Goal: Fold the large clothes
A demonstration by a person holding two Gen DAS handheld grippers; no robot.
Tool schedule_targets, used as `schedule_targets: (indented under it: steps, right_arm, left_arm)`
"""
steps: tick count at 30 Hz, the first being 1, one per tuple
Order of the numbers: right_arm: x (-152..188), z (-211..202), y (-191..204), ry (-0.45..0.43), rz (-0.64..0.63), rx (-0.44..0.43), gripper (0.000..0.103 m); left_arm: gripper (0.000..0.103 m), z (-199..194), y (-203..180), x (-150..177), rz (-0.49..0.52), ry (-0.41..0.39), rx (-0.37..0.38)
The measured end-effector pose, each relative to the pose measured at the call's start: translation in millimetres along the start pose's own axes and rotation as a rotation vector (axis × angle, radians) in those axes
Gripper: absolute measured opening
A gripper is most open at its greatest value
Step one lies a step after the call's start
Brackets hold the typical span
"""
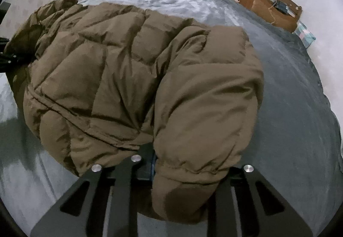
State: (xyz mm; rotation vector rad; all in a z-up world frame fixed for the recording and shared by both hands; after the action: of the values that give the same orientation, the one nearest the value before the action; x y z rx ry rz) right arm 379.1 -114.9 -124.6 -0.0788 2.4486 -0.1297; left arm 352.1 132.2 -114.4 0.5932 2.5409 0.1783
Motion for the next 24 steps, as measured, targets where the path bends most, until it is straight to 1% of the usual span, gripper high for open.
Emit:
schedule_targets:
  steps: [4, 7, 10, 12, 15, 18, 20, 22, 23, 24]
  right_arm:
    - [10.9, -26.4, -26.7, -0.029, 0.020, 0.019, 0.020]
    - [28.5, -50.2, -57.3, -0.042, 0.041, 0.043, 0.020]
    - [52.7, -69.7, -87.2, -0.040, 0.043, 0.083, 0.020]
    - [67.4, -83.2, -105.4, -0.036, 0.046, 0.106, 0.020]
    - [96.0, -103.4, -131.3, -0.030, 0.049, 0.135, 0.020]
    - [122.6, -114.4, -148.7, -0.014, 0.063, 0.123, 0.021]
    - [133.3, -112.3, -150.7, -0.003, 0.082, 0.101, 0.023]
    - [143.3, -107.8, -150.1, 0.011, 0.105, 0.083, 0.027]
    - [145.0, -103.9, -151.2, 0.015, 0.117, 0.076, 0.031]
    - [147.6, -100.6, -153.5, 0.016, 0.136, 0.071, 0.037]
  left_arm:
    - [0.028, -20.7, -27.7, -4.3, -0.004, -0.039, 0.041]
    - [0.028, -33.5, -56.7, -3.7, 0.002, -0.063, 0.078]
    - [0.028, -45.8, -96.0, 1.9, 0.020, -0.085, 0.123]
    - [0.028, -54.5, -114.6, 6.5, 0.023, -0.104, 0.149]
    - [0.028, -76.8, -144.6, 22.7, 0.022, -0.150, 0.204]
    - [0.029, -88.3, -156.4, 40.5, 0.012, -0.167, 0.230]
    - [0.030, -88.4, -157.4, 48.8, 0.011, -0.166, 0.229]
    - [0.034, -82.2, -152.0, 52.3, 0.007, -0.156, 0.218]
    - [0.037, -77.7, -147.3, 52.8, -0.004, -0.146, 0.223]
    - [0.042, -74.1, -141.4, 52.7, -0.016, -0.138, 0.224]
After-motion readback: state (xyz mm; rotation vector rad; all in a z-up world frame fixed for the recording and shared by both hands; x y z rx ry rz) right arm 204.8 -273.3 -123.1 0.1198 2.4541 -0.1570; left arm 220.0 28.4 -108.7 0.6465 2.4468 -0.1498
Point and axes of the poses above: each gripper's, at about its wrist camera, not at the fingertips, and z roughly the way its jaws point, y to its left, x to its underside, the point moved 8 cm from there along z, roughly the way its jaws point, and after that the axes turned 9 degrees about z, right-handed, at the moved point
